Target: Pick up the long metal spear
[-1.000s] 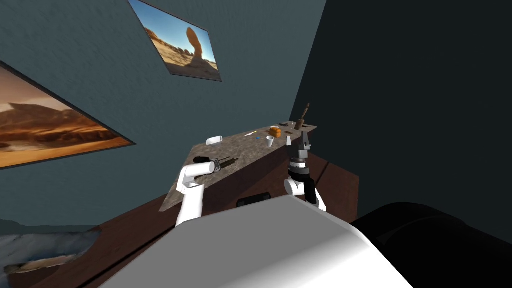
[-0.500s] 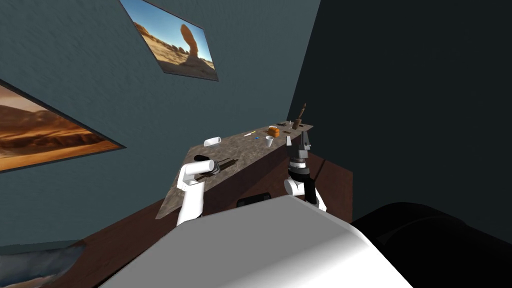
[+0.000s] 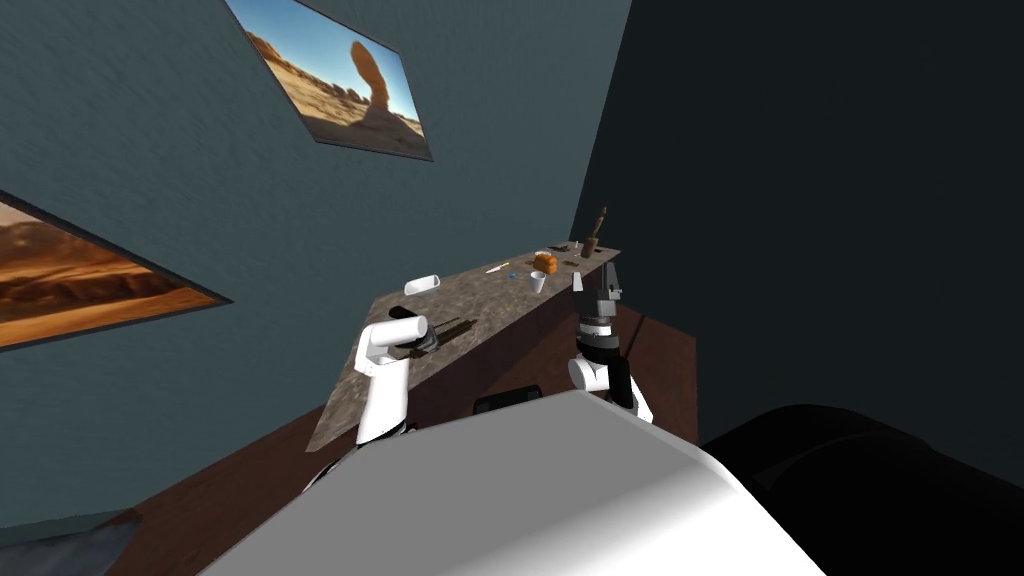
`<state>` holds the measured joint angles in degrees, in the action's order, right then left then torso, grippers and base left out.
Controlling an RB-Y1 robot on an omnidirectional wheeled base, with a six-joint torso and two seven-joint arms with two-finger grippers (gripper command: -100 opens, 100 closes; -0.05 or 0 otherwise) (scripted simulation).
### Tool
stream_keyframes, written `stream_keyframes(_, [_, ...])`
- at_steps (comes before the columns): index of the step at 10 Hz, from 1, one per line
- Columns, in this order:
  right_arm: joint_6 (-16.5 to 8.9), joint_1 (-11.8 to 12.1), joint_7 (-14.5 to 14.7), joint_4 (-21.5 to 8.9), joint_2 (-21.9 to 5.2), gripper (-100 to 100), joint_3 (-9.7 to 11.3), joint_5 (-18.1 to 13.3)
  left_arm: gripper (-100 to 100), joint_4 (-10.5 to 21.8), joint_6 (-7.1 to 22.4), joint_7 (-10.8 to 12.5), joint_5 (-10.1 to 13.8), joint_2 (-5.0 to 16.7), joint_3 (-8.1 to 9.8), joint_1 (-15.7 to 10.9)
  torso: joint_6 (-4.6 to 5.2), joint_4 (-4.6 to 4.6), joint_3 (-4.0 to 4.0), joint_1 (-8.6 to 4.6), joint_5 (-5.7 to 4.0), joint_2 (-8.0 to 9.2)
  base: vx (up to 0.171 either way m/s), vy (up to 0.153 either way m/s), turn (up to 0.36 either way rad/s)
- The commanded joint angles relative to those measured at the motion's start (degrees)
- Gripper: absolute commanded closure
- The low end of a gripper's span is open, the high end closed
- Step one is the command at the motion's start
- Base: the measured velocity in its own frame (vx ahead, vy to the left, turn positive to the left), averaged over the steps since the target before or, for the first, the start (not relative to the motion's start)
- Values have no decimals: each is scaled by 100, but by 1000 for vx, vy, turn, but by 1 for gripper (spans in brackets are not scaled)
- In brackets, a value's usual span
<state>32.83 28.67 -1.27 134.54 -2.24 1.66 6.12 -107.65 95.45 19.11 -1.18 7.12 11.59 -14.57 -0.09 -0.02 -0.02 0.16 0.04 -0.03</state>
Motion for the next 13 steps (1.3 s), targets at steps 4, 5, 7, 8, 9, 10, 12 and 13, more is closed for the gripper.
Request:
stream_keyframes(4, [0, 0, 0, 0, 0, 0, 0, 0, -100, 185, 618, 25, -57, 97, 163, -208, -1, 0, 0, 0, 0, 0, 9, 44, -77])
stream_keyframes(5, [0, 0, 0, 0, 0, 0, 0, 0, -100, 160, 541, 24, -55, 74, 140, -177, -1, 0, 0, -4, -1, 0, 4, 14, -12])
stream_keyframes(7, [0, 0, 0, 0, 0, 0, 0, 0, -100, 344, 352, 12, -57, 62, 139, -157, -1, 1, 2, -16, -3, 3, 5, 1, 9])
stream_keyframes(8, [0, 0, 0, 0, 0, 0, 0, 0, -100, 389, 300, 8, -57, 59, 138, -152, -1, 0, 0, -16, -3, 1, 13, -1, 17])
stream_keyframes(9, [0, 0, 0, 0, 0, 0, 0, 0, -100, 480, 195, 2, -57, 52, 136, -141, -1, -1, -1, -18, -3, -2, 14, -2, 11])
stream_keyframes(10, [0, 0, 0, 0, 0, 0, 0, 0, -100, 571, 90, -5, -57, 45, 134, -129, -1, -1, -1, -18, -4, -2, 14, -2, 11])
stream_keyframes(12, [0, 0, 0, 0, 0, 0, 0, 0, 100, 557, 133, 2, -59, 52, 136, -156, -1, 0, 0, -19, -4, 0, 3, -1, 1])
stream_keyframes(13, [0, 0, 0, 0, 0, 0, 0, 0, 100, 555, 135, 2, -59, 52, 136, -156, -1, 0, 1, -18, -4, 2, 0, 0, 0])
